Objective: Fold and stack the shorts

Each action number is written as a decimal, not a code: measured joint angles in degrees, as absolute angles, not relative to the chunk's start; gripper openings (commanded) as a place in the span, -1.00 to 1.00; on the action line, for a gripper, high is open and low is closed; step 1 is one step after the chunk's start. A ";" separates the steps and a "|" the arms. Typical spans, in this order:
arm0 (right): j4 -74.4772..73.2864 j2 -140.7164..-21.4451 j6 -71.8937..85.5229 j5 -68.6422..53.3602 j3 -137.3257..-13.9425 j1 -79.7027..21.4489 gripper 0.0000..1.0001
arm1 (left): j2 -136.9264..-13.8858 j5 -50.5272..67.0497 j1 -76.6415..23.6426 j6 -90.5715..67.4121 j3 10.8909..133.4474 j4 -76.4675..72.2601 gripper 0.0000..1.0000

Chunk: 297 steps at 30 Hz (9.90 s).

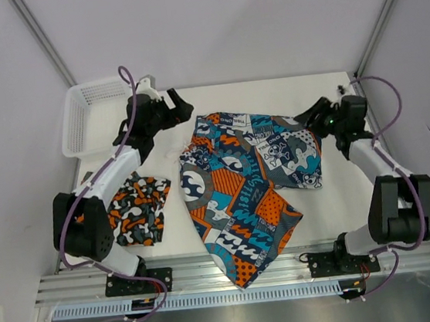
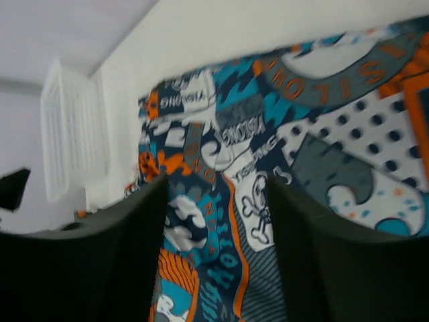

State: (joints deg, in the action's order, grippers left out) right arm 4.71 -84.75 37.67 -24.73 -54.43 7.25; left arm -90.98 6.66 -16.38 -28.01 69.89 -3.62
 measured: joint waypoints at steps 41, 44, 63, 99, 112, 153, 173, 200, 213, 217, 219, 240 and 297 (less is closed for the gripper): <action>-17.98 -71.11 43.05 8.27 -30.17 -44.84 -0.85 | -75.50 6.20 -16.38 -29.61 37.71 -0.10 0.98; -20.03 -69.47 43.00 9.67 -29.67 -44.75 -0.86 | -76.31 6.76 -16.38 -29.74 37.34 -1.56 0.98; -24.36 -58.30 41.04 10.72 -31.46 -52.88 -0.24 | -87.74 14.20 -16.38 -29.95 37.26 -15.51 0.98; -10.46 -63.61 45.74 14.24 -29.17 -72.38 -0.35 | -104.66 22.72 -8.60 -66.11 27.75 -51.42 -0.57; -16.86 -47.64 48.07 15.90 -23.05 -80.31 0.00 | -90.19 13.72 -8.86 -49.19 40.27 -21.47 -0.75; -31.40 -84.51 39.18 26.44 -47.97 -102.43 -1.00 | -95.44 -2.09 -13.39 -31.81 54.46 6.57 -0.53; -54.65 -42.41 51.48 35.44 -47.62 -102.96 -1.00 | -87.64 -5.34 -15.68 -30.63 51.05 10.61 0.83; -52.51 -45.01 53.36 34.17 -43.16 -102.87 -1.00 | -83.99 10.87 -11.33 -47.64 32.18 -12.78 0.29; -51.70 -43.00 53.39 34.02 -42.15 -102.89 -1.00 | -82.83 6.48 -8.10 -45.43 30.33 -10.50 0.25; -51.59 -43.07 53.39 34.00 -42.09 -102.89 -1.00 | -78.72 3.46 -7.29 -43.66 29.98 -6.92 0.26; -51.48 -43.07 53.39 34.00 -42.09 -102.87 -1.00 | -76.20 0.95 -7.03 -42.17 30.59 -3.84 0.27; -50.19 -43.07 53.30 34.02 -41.98 -102.76 -1.00 | -74.85 11.73 -6.50 -45.63 32.95 -4.10 0.30; -57.28 -53.23 23.88 18.90 -78.24 -35.05 -1.00 | -91.88 9.67 -9.67 -50.70 72.40 38.13 -1.00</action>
State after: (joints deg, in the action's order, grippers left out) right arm -57.28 -53.23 23.88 18.90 -78.24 -35.05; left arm -91.88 9.67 -9.67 -50.70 72.40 38.13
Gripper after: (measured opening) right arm 0.002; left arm 0.014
